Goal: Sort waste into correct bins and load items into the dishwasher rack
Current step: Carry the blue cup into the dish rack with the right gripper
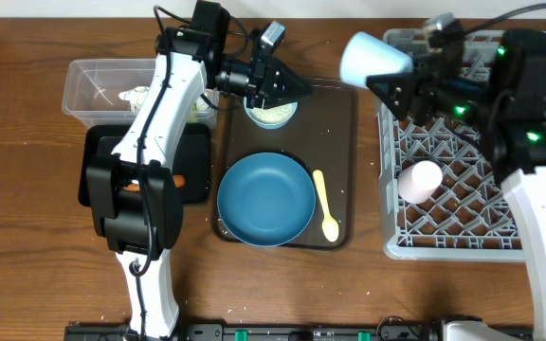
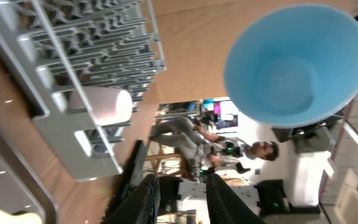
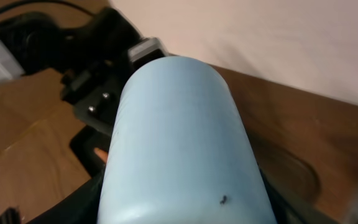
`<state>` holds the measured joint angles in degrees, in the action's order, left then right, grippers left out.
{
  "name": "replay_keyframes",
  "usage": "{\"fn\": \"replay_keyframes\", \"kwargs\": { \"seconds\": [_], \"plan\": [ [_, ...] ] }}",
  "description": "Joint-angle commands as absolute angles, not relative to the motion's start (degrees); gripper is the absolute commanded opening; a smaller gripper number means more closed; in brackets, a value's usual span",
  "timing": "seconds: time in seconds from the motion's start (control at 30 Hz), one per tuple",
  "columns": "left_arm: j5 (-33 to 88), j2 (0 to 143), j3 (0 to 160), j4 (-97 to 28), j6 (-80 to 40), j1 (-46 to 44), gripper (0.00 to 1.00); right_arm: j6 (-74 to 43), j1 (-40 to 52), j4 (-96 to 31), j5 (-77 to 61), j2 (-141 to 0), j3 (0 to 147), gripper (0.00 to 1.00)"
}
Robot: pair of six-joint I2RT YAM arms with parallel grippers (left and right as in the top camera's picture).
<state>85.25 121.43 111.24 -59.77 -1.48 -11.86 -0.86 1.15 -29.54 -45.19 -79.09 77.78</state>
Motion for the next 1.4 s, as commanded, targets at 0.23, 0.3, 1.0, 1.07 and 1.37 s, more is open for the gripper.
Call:
{"fn": "replay_keyframes", "kwargs": {
  "seconds": [0.23, 0.3, 1.0, 1.07, 1.37],
  "plan": [
    [56.1, 121.2, 111.8, -60.0, -1.1, -12.4, 0.28, -7.1, -1.7, -50.5, -15.5, -71.7, 78.5, 0.39],
    [51.1, 121.2, 111.8, -60.2, -1.1, -12.8, 0.29, -7.7, -2.2, -56.5, -11.9, -71.0, 79.2, 0.39],
    [27.4, 121.2, 111.4, -61.5, -1.1, -20.3, 0.3, -10.7, -18.5, -80.6, 1.7, -76.6, 80.2, 0.4],
    [23.3, 121.2, 111.4, -61.5, -1.1, -20.6, 0.29, -10.7, -18.5, -80.6, 1.7, -79.0, 80.2, 0.41],
    [18.1, 121.2, 111.4, -61.5, -1.1, -20.6, 0.3, -11.4, -18.5, -79.2, 1.7, -89.7, 80.2, 0.41]
  ]
}}
